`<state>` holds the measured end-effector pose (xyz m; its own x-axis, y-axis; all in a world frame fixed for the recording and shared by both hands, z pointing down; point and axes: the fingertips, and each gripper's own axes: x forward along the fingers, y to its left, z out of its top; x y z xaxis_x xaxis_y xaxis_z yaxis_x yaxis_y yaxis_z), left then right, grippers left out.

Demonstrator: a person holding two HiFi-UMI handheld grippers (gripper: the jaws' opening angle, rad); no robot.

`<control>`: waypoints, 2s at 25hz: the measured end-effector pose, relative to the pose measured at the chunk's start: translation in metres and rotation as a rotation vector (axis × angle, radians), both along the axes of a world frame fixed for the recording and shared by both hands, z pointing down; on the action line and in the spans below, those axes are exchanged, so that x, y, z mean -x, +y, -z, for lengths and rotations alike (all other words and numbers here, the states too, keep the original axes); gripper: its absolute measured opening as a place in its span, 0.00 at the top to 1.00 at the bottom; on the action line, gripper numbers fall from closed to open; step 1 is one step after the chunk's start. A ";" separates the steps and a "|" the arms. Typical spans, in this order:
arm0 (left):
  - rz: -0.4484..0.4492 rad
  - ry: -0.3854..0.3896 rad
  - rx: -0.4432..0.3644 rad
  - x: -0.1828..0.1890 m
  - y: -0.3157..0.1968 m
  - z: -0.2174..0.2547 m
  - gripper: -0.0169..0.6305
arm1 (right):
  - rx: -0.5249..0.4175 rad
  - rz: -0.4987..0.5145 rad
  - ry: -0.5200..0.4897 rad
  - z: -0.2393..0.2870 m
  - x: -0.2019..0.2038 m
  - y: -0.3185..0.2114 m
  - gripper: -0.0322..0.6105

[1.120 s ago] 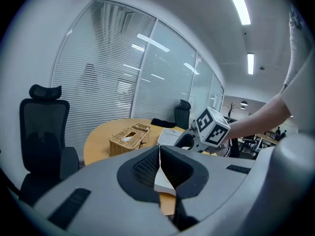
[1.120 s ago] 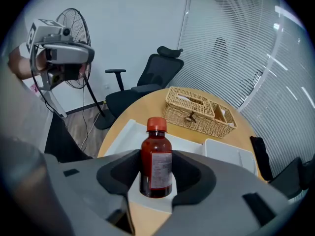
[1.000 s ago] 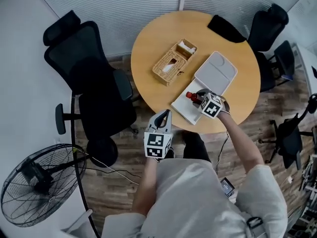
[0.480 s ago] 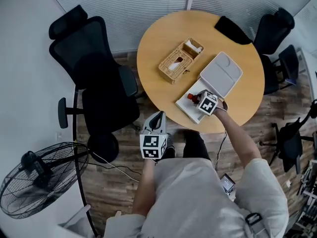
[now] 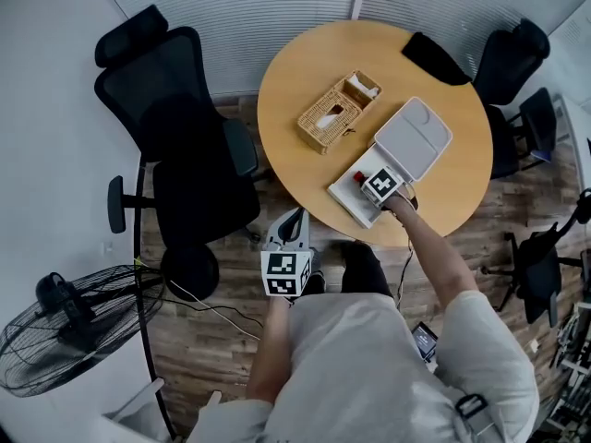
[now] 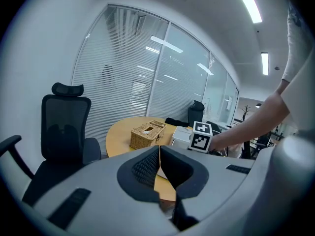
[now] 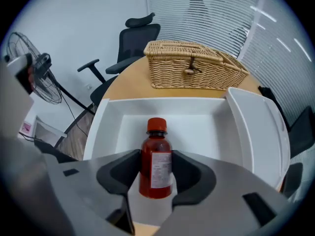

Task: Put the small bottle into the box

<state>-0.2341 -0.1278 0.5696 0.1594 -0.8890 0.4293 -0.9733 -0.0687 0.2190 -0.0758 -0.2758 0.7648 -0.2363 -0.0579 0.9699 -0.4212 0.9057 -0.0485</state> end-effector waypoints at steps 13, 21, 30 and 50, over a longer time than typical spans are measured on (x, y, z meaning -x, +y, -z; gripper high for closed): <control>-0.008 -0.014 -0.016 -0.007 0.001 0.004 0.93 | -0.071 0.329 0.039 0.001 0.001 0.020 0.62; -0.011 -0.019 -0.018 -0.006 0.004 0.004 0.93 | -0.077 0.288 0.078 0.000 -0.010 0.014 0.60; -0.038 -0.033 -0.035 -0.010 -0.005 0.012 0.93 | -0.023 0.229 -0.060 0.025 0.005 0.021 0.57; -0.178 -0.043 -0.016 -0.047 -0.032 0.008 0.93 | -0.160 -0.040 -0.394 0.120 -0.017 0.034 0.57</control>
<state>-0.1871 -0.1599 0.5615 0.2969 -0.8552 0.4249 -0.9538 -0.2441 0.1750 -0.0591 -0.2420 0.6445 -0.5814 -0.2169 0.7842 -0.4334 0.8983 -0.0728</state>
